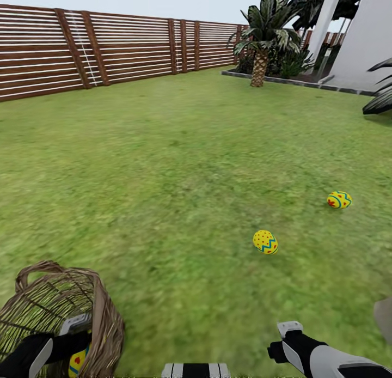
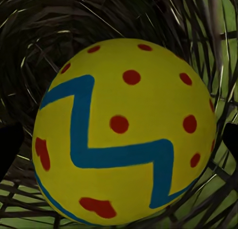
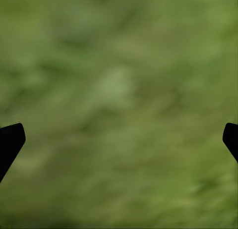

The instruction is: Take the three Easter eggs out of the wicker basket on the lawn in the garden, then place them on the lawn next to a single tree (choose any tree) so that all three eggs are next to the same tree and none are left in the basket.

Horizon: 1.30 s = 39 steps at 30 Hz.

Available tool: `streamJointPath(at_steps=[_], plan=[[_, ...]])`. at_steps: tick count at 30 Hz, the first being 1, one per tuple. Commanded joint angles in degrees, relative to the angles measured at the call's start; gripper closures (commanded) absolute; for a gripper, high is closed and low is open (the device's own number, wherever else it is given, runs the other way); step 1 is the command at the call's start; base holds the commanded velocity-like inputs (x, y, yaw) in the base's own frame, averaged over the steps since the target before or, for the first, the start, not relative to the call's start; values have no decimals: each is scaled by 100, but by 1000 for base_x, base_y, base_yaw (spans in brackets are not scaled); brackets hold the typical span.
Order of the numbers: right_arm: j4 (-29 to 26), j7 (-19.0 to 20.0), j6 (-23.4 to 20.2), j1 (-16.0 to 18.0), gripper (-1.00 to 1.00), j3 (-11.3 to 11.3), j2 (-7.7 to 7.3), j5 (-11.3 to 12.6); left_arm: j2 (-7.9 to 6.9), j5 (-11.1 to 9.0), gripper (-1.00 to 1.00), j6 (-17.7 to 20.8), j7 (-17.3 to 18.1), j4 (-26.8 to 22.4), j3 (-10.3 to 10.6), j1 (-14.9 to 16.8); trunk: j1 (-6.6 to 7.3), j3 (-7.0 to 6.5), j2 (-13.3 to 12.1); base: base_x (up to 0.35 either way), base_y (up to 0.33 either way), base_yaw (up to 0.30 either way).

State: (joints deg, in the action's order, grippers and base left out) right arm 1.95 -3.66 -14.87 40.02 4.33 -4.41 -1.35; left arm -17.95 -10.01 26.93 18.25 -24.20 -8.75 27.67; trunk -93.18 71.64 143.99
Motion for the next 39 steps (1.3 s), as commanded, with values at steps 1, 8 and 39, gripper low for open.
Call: streamJointPath(at_steps=[1,8,39], plan=[[9,-3,-16,6,-100,42,1,-15,13,-27,-100,49,12,-6,-30,2,-1,27,3,0,0,0],[7,-3,-16,6,-100,42,-4,-15,43,-27,-100,48,12,-6,-30,2,-19,182,13,0,0,0],[7,-3,-16,6,-100,42,-16,-15,141,-36,100,-241,30,12,-117,2,-35,315,21,0,0,0]])
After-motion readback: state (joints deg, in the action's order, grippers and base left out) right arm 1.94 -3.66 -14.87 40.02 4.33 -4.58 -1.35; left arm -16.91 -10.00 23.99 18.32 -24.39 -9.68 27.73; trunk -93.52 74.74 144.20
